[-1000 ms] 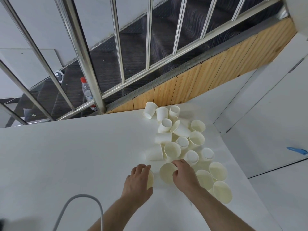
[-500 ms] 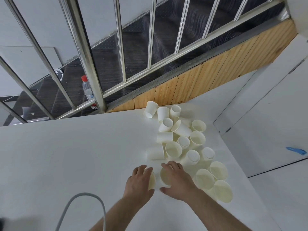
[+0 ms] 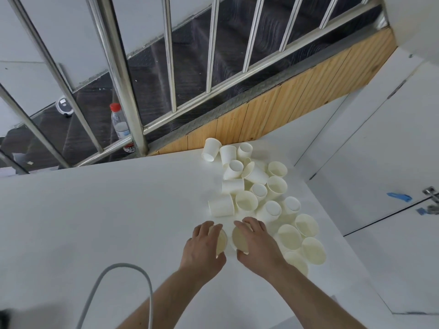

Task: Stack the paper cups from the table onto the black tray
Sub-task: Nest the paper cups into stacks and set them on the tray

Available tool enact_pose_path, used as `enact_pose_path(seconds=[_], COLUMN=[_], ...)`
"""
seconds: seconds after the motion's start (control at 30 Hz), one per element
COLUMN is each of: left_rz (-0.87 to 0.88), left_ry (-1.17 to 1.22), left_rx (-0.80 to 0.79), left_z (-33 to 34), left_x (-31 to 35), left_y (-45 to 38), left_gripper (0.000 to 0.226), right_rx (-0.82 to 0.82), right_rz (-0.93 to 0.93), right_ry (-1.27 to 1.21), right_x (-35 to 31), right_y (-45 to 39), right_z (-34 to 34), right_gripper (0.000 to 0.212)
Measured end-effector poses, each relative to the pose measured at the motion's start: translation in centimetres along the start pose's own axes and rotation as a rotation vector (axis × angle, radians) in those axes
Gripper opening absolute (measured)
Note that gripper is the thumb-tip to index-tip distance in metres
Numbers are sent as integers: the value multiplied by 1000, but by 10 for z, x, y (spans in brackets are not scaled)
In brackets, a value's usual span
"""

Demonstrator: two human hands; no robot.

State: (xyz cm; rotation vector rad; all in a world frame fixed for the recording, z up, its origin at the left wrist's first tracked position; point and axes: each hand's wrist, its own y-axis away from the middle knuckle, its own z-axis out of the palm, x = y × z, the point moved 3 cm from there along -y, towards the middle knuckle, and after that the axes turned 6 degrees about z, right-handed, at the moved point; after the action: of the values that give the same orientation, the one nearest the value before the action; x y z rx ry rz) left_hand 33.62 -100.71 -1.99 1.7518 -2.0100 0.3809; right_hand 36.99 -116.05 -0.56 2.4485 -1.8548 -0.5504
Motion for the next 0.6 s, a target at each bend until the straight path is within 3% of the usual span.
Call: enact_pose_path(seconds=[0.4,0.6], left_rz=[-19,-57], left_ry=[12,-1], left_rx=[160,200], left_z=[-22,-30], left_x=[4,-3], left_y=[118,220], left_gripper=[69,69], right_rx=[77,64], right_rz=[-80,-173], right_ry=[41,27], right_x=[-50,-102], right_y=[96,158], right_z=[4,27], right_gripper=[70,70])
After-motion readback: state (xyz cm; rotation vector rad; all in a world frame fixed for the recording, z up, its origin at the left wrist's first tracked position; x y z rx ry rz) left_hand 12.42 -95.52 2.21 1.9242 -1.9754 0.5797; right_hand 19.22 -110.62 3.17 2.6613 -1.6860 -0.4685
